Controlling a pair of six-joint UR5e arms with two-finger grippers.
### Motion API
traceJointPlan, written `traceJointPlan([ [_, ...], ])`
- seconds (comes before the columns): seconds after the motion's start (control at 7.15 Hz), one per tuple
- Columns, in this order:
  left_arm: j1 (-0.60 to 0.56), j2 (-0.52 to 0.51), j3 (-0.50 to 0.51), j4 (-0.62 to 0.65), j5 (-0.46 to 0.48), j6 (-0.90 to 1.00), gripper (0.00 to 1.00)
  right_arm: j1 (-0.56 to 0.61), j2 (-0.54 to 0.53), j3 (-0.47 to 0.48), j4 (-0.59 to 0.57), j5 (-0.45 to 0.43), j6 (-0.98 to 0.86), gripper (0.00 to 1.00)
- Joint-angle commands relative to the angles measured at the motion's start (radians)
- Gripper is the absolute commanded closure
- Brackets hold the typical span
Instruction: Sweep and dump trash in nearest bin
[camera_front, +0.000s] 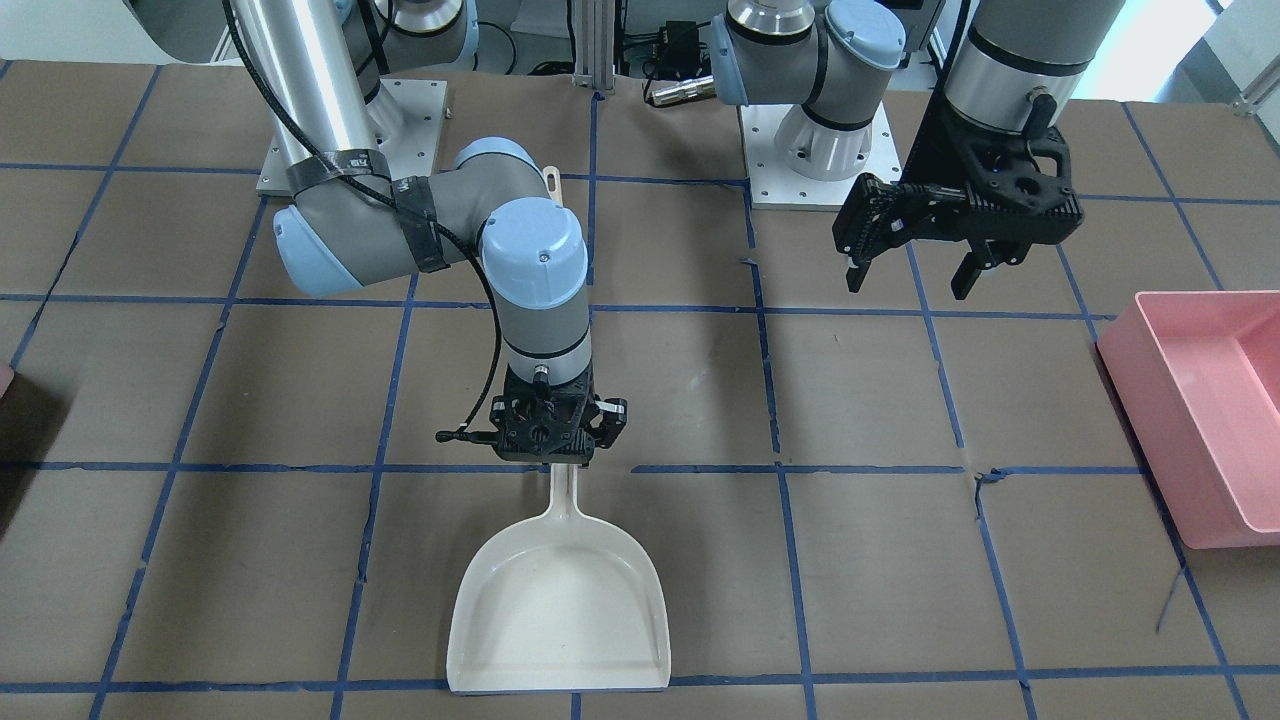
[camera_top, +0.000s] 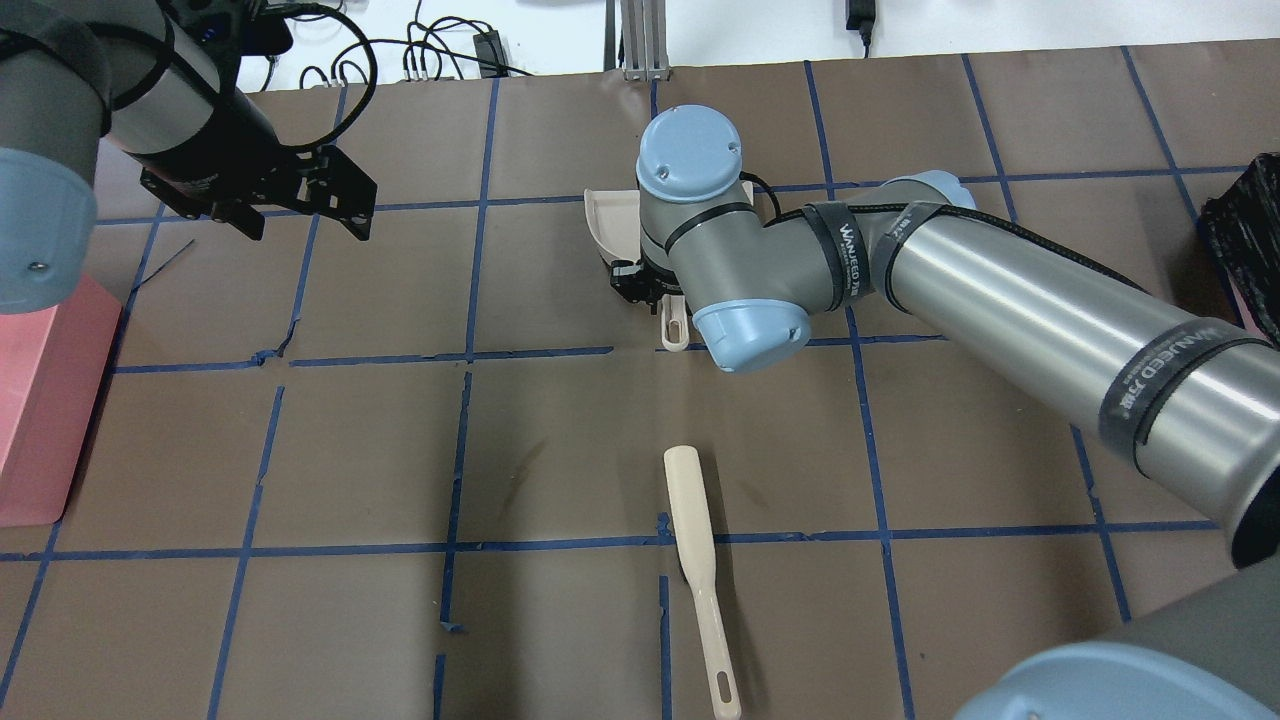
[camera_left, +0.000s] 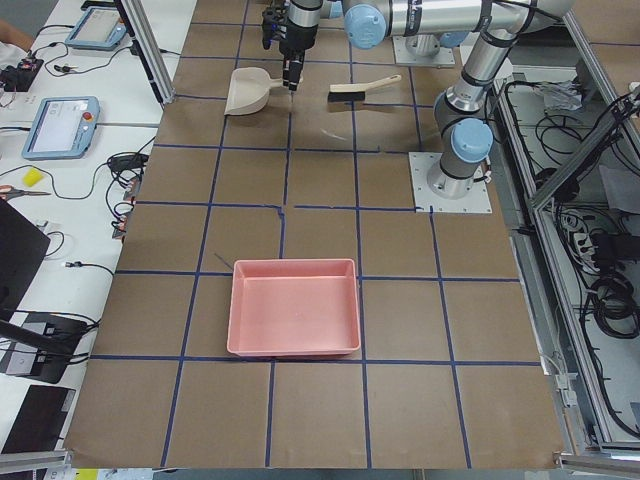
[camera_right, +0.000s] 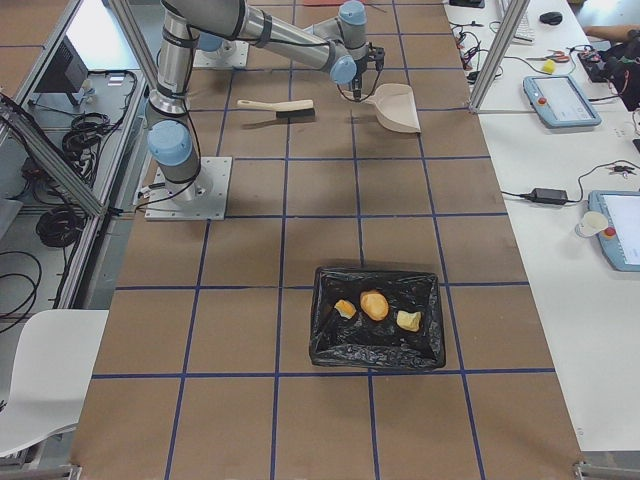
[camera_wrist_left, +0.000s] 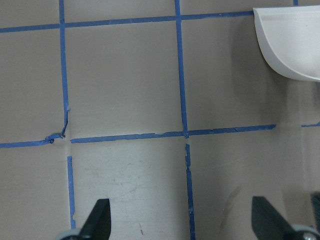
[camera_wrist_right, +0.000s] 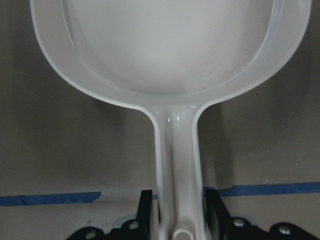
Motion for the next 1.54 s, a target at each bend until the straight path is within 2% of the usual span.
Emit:
traceJointPlan([
  [0.0, -0.021, -0.002, 0.002, 0.000, 0.002, -0.003, 0.00, -0.013, -0.010, -0.016, 0.010, 0.002, -0.004, 0.44],
  [0.14, -0.021, -0.002, 0.005, 0.000, -0.001, -0.003, 0.00, -0.025, -0.019, -0.040, 0.013, 0.003, -0.022, 0.44],
  [0.28, -0.021, 0.000, 0.007, 0.000, 0.000, -0.001, 0.00, -0.033, -0.054, -0.071, 0.074, -0.001, -0.040, 0.44],
  [0.42, -0.021, 0.000, 0.005, 0.000, 0.000, -0.001, 0.00, -0.061, -0.112, -0.094, 0.173, 0.002, -0.095, 0.43],
  [0.7, -0.021, 0.006, -0.001, 0.000, 0.000, 0.005, 0.00, -0.165, -0.287, -0.117, 0.417, 0.100, -0.180, 0.43],
  [0.98, -0.020, 0.006, -0.004, 0.000, 0.000, 0.006, 0.00, -0.262, -0.449, -0.122, 0.664, 0.087, -0.260, 0.42],
  [1.12, -0.020, 0.006, -0.004, 0.000, 0.000, 0.006, 0.00, -0.273, -0.523, -0.114, 0.788, 0.016, -0.252, 0.37],
  [1.26, -0.014, 0.006, -0.001, 0.000, -0.003, 0.006, 0.00, -0.276, -0.550, -0.114, 0.817, -0.025, -0.252, 0.17],
  [1.4, -0.014, 0.005, 0.002, 0.000, -0.003, 0.006, 0.00, -0.275, -0.550, -0.116, 0.818, -0.025, -0.252, 0.09],
])
